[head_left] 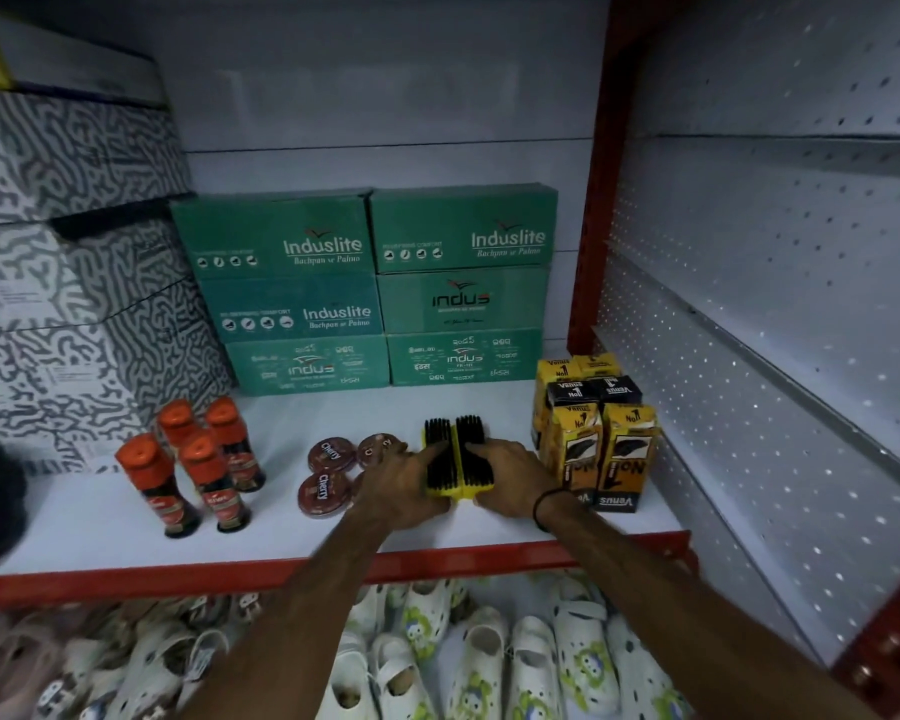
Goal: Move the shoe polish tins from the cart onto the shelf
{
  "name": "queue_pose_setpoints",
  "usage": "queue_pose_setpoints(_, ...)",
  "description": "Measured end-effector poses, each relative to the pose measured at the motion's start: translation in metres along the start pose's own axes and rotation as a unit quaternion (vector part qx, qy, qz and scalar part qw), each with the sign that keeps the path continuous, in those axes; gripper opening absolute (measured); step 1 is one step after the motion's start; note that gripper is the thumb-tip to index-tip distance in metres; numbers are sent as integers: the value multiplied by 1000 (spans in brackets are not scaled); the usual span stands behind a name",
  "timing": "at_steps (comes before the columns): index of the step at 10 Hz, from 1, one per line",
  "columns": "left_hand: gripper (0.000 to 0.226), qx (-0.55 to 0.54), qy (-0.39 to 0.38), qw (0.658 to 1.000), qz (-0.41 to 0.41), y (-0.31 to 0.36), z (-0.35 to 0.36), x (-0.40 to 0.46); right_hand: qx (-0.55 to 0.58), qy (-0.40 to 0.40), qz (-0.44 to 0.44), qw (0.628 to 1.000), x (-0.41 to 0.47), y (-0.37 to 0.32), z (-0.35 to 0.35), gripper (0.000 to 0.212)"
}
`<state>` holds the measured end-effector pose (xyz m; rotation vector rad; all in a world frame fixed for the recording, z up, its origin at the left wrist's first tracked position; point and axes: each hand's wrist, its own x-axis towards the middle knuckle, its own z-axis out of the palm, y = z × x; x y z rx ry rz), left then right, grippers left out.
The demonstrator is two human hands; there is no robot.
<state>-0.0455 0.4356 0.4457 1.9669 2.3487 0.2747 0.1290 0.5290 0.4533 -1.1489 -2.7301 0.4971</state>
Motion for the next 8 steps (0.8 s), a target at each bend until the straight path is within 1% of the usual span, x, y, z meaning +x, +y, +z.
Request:
queue_pose_setpoints(1, 88, -5, 3, 1000, 8, 1, -1, -1, -2, 11, -7, 1000, 0, 0, 0, 81)
queue_pose_setpoints(5, 89, -8, 26, 999, 19, -1, 7, 6, 4, 20, -13, 1000, -3, -1, -1, 82)
queue_pose_setpoints(6, 92, -8, 19, 999, 28, 1, 2, 0, 6, 24, -16, 1000, -6, -4, -5, 80)
queue_pose_setpoints(7, 100, -42, 21, 999, 20, -7, -13, -3, 46, 32, -32, 998, -3, -12, -19, 76)
queue_pose_setpoints(8, 99, -53, 44, 998, -9, -22, -23, -6, 36, 9, -19, 999, -1, -19, -33, 93)
